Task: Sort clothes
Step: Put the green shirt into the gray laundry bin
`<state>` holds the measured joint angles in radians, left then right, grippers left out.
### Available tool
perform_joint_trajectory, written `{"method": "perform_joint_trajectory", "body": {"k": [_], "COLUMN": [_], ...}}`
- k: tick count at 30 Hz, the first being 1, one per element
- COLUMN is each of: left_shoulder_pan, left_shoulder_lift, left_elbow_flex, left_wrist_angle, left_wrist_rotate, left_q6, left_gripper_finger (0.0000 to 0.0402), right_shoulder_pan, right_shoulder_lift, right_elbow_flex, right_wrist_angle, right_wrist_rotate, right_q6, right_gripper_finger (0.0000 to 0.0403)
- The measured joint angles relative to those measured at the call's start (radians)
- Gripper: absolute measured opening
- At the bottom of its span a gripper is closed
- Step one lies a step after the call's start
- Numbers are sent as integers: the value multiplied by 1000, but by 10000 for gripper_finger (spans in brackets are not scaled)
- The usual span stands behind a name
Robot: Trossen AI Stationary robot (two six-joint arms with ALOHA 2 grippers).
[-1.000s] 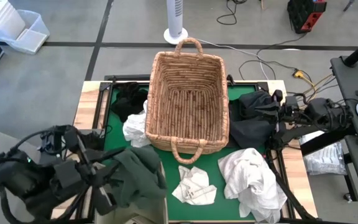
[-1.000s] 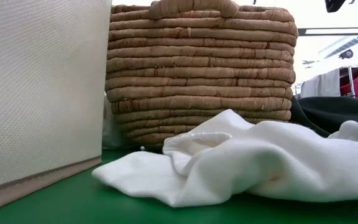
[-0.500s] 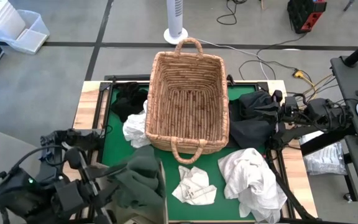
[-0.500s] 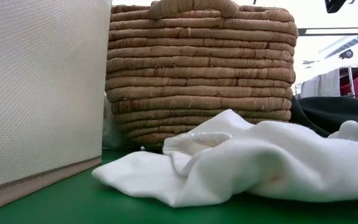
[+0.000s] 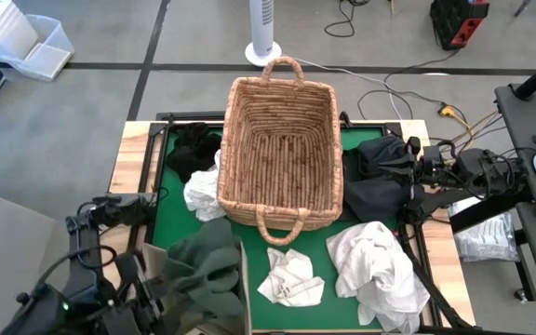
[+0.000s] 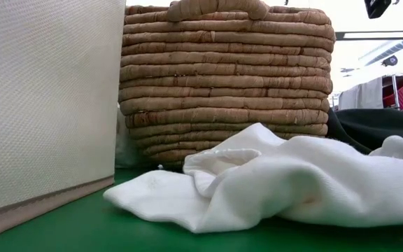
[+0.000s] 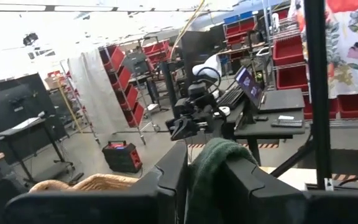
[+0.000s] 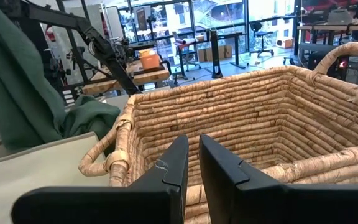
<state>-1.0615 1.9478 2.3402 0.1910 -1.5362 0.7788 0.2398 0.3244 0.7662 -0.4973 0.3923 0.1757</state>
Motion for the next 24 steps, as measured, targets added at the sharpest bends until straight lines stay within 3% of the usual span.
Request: {"method": "perform_joint_trajectory", "body": {"k": [12,24], "left_shoulder_pan": [2,7], "left_shoulder_lift": [3,-51], "left_elbow_flex": [4,5], "left_wrist_angle": [-18,-19], "left_wrist_rotate": [-35,-35], "left_q6": [-49,1], "left_gripper_finger": [61,188], "right_shoulder_pan": [0,0], "right_shoulder_lift": [0,0], "right_elbow_flex": [-2,-2], "right_wrist_angle": [-3,-2], "right_wrist_rotate": [0,0], "right_q6": [10,17], "right_gripper_finger": [31,31]}}
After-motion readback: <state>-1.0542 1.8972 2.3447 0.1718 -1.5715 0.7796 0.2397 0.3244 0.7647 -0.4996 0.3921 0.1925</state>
